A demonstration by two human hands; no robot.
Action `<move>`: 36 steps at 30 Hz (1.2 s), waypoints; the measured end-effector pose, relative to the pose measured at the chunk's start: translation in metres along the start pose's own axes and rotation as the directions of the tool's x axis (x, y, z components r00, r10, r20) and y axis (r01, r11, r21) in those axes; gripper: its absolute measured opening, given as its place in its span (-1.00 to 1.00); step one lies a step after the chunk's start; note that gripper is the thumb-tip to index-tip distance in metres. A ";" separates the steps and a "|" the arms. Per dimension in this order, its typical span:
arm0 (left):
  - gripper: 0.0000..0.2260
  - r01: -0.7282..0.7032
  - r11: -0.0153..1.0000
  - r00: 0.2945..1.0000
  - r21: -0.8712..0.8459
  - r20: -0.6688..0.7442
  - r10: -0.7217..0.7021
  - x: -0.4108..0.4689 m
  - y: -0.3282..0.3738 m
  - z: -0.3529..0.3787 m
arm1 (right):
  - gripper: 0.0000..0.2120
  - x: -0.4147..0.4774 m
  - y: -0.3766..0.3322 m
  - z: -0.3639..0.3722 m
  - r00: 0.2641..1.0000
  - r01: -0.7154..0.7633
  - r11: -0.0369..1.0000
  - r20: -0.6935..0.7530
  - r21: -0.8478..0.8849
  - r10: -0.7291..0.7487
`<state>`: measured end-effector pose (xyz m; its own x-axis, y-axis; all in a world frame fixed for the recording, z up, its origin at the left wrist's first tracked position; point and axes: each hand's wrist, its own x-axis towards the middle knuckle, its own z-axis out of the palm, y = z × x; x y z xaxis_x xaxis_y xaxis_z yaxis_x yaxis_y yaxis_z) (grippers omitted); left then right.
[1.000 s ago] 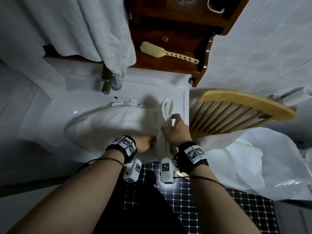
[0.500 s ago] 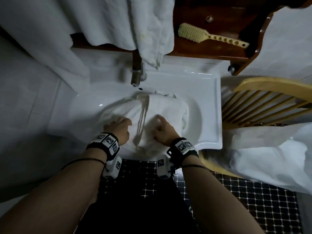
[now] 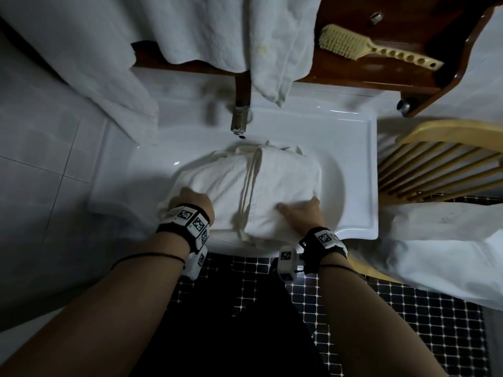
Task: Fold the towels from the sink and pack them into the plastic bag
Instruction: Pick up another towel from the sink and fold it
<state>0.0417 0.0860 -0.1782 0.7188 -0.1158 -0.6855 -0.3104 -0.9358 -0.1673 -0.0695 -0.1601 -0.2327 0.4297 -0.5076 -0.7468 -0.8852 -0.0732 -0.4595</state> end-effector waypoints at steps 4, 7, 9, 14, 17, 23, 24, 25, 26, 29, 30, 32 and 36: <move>-0.62 -0.344 0.919 0.880 -0.191 -0.408 0.245 0.006 0.039 -0.015 | -0.20 0.005 0.008 -0.008 0.999 0.050 0.984 0.004 0.170 -0.051; -0.39 -0.565 0.810 0.786 -0.157 -0.402 0.470 0.002 0.061 -0.011 | -0.37 -0.005 0.002 -0.022 0.988 0.049 0.950 0.123 0.310 -0.091; -0.27 -0.561 0.801 0.822 -0.210 -0.260 0.507 0.003 0.074 -0.002 | -0.40 -0.011 -0.003 -0.030 0.970 0.081 0.928 0.184 0.364 -0.157; -0.18 -0.602 0.768 0.793 -0.218 -0.276 0.543 0.000 0.111 0.013 | -0.45 -0.023 -0.011 -0.075 0.930 0.312 0.872 0.067 0.378 -0.362; -0.17 -0.649 0.726 0.749 -0.228 -0.356 0.558 -0.011 0.142 0.005 | -0.60 -0.032 -0.011 -0.113 0.913 0.387 0.838 -0.032 0.384 -0.407; -0.10 -0.469 0.832 0.883 -0.296 -0.188 0.430 -0.010 0.201 0.016 | -0.44 -0.031 0.010 -0.182 0.864 0.448 0.891 -0.294 0.079 -0.408; -0.06 -0.404 0.883 0.915 -0.239 -0.103 0.391 -0.002 0.200 0.028 | -0.41 -0.033 0.009 -0.184 0.849 0.440 0.898 -0.318 -0.017 -0.422; -0.04 -0.377 0.914 0.926 -0.153 -0.030 0.377 0.006 0.197 0.040 | -0.37 -0.035 0.009 -0.185 0.838 0.428 0.899 -0.331 -0.095 -0.434; -0.06 -0.370 0.926 0.928 -0.075 0.022 0.372 0.012 0.190 0.050 | -0.33 -0.037 0.008 -0.183 0.830 0.427 0.892 -0.327 -0.147 -0.451; -0.40 -0.392 0.920 0.920 -0.015 0.018 0.393 0.013 0.172 0.060 | -0.20 -0.050 -0.002 -0.170 0.798 0.494 0.832 -0.250 -0.251 -0.549; -0.53 -0.391 0.919 0.920 -0.056 -0.029 0.390 0.011 0.165 0.058 | -0.14 -0.055 -0.006 -0.162 0.783 0.525 0.804 -0.212 -0.280 -0.585; -0.66 -0.350 0.892 0.937 -0.286 -0.112 0.332 0.003 0.149 0.051 | -0.01 -0.065 -0.014 -0.140 0.766 0.577 0.753 -0.112 -0.316 -0.633; -0.82 -0.189 0.751 0.948 -0.633 -0.318 -0.030 -0.011 0.118 0.020 | 0.06 -0.068 -0.028 -0.087 0.817 0.576 0.788 0.183 -0.215 -0.547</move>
<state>-0.0154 -0.0167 -0.2040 0.8881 -0.1880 -0.4195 0.0247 -0.8917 0.4519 -0.0899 -0.1985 -0.1274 0.8680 -0.2176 -0.4463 -0.4885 -0.5347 -0.6895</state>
